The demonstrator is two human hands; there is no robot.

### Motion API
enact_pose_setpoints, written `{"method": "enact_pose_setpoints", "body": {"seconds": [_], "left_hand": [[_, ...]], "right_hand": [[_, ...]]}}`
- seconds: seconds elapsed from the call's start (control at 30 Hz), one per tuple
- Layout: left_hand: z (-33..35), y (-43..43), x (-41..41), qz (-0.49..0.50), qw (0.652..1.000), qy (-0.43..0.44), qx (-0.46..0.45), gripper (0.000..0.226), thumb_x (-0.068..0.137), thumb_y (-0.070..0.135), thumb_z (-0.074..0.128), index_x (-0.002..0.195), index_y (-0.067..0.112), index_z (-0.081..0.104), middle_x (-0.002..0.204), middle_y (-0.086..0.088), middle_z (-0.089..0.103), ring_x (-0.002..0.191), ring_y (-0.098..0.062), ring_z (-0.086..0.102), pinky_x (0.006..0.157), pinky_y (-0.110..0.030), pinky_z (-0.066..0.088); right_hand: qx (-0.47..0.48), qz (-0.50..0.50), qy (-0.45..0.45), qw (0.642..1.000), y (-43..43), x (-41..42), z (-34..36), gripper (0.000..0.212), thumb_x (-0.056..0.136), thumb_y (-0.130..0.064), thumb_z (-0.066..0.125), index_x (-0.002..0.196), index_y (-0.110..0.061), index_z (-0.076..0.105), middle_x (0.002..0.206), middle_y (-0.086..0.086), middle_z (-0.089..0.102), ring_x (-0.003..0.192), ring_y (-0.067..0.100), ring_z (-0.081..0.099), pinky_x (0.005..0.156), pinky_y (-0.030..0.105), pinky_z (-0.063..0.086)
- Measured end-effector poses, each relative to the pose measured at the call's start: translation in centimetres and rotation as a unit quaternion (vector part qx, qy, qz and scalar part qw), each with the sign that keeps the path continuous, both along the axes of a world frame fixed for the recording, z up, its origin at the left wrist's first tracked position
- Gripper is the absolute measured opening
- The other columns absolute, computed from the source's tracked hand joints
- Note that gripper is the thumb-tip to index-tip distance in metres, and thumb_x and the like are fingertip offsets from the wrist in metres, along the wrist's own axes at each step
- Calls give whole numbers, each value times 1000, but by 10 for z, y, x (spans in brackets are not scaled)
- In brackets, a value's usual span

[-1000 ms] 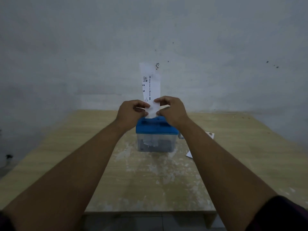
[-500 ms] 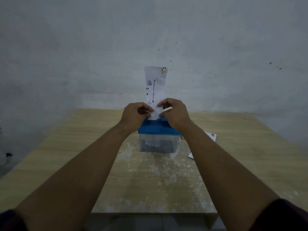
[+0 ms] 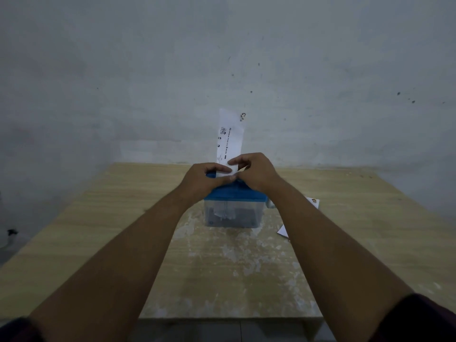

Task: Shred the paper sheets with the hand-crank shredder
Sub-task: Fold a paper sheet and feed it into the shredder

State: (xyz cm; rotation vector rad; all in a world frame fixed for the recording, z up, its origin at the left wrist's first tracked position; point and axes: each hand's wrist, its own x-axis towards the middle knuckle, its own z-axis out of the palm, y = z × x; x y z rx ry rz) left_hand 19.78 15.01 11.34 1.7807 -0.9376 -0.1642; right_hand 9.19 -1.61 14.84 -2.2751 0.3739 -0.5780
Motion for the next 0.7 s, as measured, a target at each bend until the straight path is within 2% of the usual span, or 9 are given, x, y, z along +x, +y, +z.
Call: {"method": "enact_pose_setpoints", "body": {"seconds": [0.13, 0.27, 0.37, 0.47, 0.53, 0.6, 0.7], "left_hand": [[-7, -1, 0, 13, 1000, -2, -2, 35, 74, 46, 94, 105, 33, 83, 109, 19, 77, 112, 7, 62, 88, -13, 44], [-11, -1, -1, 23, 1000, 1, -17, 36, 72, 47, 94, 103, 33, 84, 108, 19, 77, 109, 8, 63, 88, -17, 47], [-13, -3, -3, 37, 999, -4, -17, 37, 73, 48, 94, 104, 32, 83, 110, 18, 76, 105, 7, 64, 80, -7, 44], [-16, -6, -7, 53, 998, -11, -26, 36, 73, 43, 95, 104, 27, 84, 109, 17, 74, 99, 7, 64, 71, -1, 45], [-18, -5, -9, 49, 998, -7, -38, 35, 74, 38, 96, 104, 24, 84, 107, 16, 74, 94, 10, 65, 69, -2, 45], [-20, -4, -9, 40, 998, -7, -50, 32, 74, 35, 95, 102, 22, 84, 105, 13, 75, 91, 15, 65, 72, -3, 46], [-20, -4, -10, 39, 997, -10, -60, 32, 74, 33, 95, 100, 20, 84, 103, 10, 75, 89, 14, 65, 72, -5, 48]], "right_hand": [[5, 3, -11, 1000, -1, 0, -5, 38, 81, -8, 82, 114, -26, 80, 105, -8, 75, 91, 7, 67, 72, 16, 51], [-6, -11, -35, 999, -2, 0, -13, 35, 82, -11, 83, 113, -27, 80, 112, -10, 75, 83, -3, 61, 72, 13, 45], [-30, -29, -59, 997, -5, -9, -18, 28, 88, -18, 78, 113, -28, 79, 115, -12, 72, 89, -3, 58, 79, 12, 43], [-48, -91, -116, 988, -12, -21, -37, 20, 100, -34, 66, 116, -31, 77, 120, -9, 70, 111, 10, 59, 99, 28, 48], [-9, -141, -114, 983, -18, -32, -55, 31, 107, -42, 48, 118, -29, 73, 118, -2, 67, 112, 18, 59, 95, 34, 48], [24, -176, -72, 982, -21, -43, -72, 40, 111, -40, 32, 111, -23, 68, 107, 2, 65, 105, 24, 60, 86, 37, 46], [77, -168, -13, 983, -23, -63, -89, 37, 113, -31, 31, 101, -15, 62, 92, 0, 64, 92, 24, 61, 76, 36, 45]]}}
